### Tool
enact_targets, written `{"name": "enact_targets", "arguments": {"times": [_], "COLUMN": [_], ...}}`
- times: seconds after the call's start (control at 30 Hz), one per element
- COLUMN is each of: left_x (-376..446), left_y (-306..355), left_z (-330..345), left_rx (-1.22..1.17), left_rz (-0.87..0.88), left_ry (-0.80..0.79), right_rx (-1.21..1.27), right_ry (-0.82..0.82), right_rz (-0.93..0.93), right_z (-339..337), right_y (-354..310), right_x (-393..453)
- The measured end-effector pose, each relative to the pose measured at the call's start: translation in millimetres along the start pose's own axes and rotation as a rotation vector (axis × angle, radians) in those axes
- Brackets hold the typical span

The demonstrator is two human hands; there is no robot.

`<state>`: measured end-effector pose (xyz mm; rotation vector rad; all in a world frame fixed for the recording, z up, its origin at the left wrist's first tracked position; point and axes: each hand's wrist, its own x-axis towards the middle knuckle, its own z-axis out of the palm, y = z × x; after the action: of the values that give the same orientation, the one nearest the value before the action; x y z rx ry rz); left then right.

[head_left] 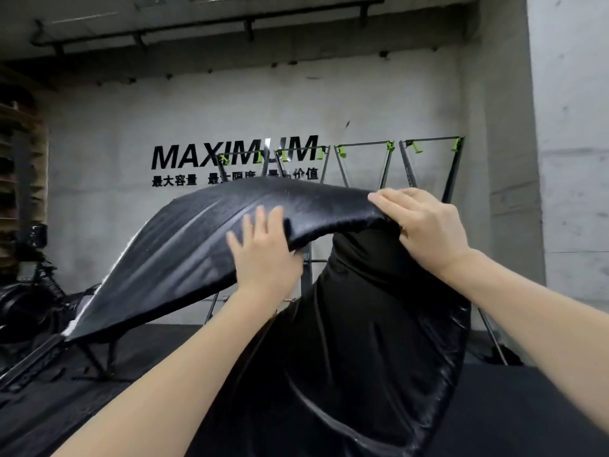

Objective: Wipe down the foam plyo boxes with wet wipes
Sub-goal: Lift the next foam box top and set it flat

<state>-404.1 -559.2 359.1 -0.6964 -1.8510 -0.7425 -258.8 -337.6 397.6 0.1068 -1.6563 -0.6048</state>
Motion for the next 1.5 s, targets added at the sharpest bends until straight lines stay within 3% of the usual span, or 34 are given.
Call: {"name": "enact_targets", "arguments": {"times": [0.1, 0.2, 0.37, 0.57, 0.67, 0.8, 0.87, 1.2, 1.5], "left_x": [8, 4, -14, -57, -71, -72, -75, -65, -29], "left_y": [31, 57, 43, 6, -2, -9, -6, -29, -16], "left_z": [-6, 2, 13, 43, 55, 63, 62, 52, 36], "left_rx": [0.027, 0.113, 0.013, -0.056, -0.064, -0.124, -0.133, -0.181, -0.360], "left_rz": [0.306, 0.282, 0.233, 0.255, 0.230, 0.192, 0.206, 0.282, 0.208], "left_ry": [-0.155, -0.352, -0.245, -0.335, -0.370, -0.337, -0.337, -0.196, 0.054], "right_rx": [0.007, 0.034, 0.134, 0.330, 0.444, 0.558, 0.567, 0.424, 0.039], "right_ry": [-0.005, 0.027, -0.056, -0.353, -0.522, -0.582, -0.605, -0.460, -0.168], "right_rz": [-0.113, -0.154, -0.007, 0.635, 0.864, 1.227, 1.310, 1.104, 0.457], "right_z": [10, 17, 20, -8, -26, -46, -49, -35, -51], "right_y": [-18, -35, -56, -102, -129, -155, -161, -103, 16], "right_x": [-9, -12, -39, -123, -171, -216, -226, -190, -68]}}
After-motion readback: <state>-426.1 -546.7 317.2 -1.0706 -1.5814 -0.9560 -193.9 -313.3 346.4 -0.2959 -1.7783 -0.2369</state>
